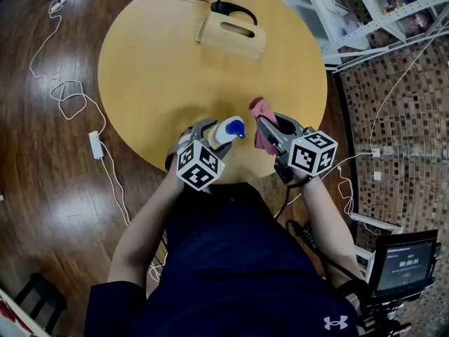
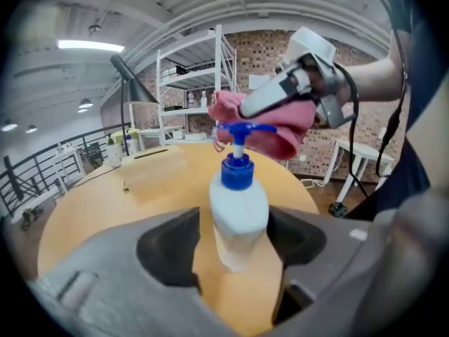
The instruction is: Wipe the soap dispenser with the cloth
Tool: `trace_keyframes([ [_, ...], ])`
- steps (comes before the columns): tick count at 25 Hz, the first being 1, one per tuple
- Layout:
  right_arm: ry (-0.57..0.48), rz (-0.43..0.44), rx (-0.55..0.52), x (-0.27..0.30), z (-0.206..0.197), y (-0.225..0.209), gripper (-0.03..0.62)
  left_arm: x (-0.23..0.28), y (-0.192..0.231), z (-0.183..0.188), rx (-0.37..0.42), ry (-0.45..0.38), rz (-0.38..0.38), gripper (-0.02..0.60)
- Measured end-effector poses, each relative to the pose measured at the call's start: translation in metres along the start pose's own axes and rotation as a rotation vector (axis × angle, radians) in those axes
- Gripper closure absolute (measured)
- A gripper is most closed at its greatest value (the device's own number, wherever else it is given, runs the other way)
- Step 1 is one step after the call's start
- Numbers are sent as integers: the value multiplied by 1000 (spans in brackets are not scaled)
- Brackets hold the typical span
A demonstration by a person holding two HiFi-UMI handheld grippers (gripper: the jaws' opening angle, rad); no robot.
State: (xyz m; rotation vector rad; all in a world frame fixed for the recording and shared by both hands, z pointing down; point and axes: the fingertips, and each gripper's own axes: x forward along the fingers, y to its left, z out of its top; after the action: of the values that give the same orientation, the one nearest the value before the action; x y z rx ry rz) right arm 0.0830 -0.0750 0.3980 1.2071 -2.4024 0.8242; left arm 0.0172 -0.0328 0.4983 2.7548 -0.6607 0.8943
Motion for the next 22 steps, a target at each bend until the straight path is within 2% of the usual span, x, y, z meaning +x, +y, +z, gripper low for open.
trace_keyframes([
  [3, 75, 47, -79, 21, -18, 4, 516, -5, -2, 13, 28, -7, 37, 284],
  [7, 141, 158, -43, 42, -41, 24, 516, 1, -7, 11, 145, 42, 48, 326],
  [11, 155, 190, -3, 28, -60, 40, 519, -2, -8, 7, 171, 31, 20, 328],
  [15, 262, 224, -65, 12, -97, 52, 519, -1, -6, 6, 158, 26, -2, 328],
  [17, 276, 191, -94, 9, -101, 45, 519, -1, -6, 5, 161, 29, -16, 328],
  [20, 196, 83, -70, 14, -69, 17, 517, -2, -3, 2, 160, 27, -23, 328],
  [22, 190, 27, -134, 24, -48, 6, 517, -2, 0, 1, 157, 25, -18, 328],
])
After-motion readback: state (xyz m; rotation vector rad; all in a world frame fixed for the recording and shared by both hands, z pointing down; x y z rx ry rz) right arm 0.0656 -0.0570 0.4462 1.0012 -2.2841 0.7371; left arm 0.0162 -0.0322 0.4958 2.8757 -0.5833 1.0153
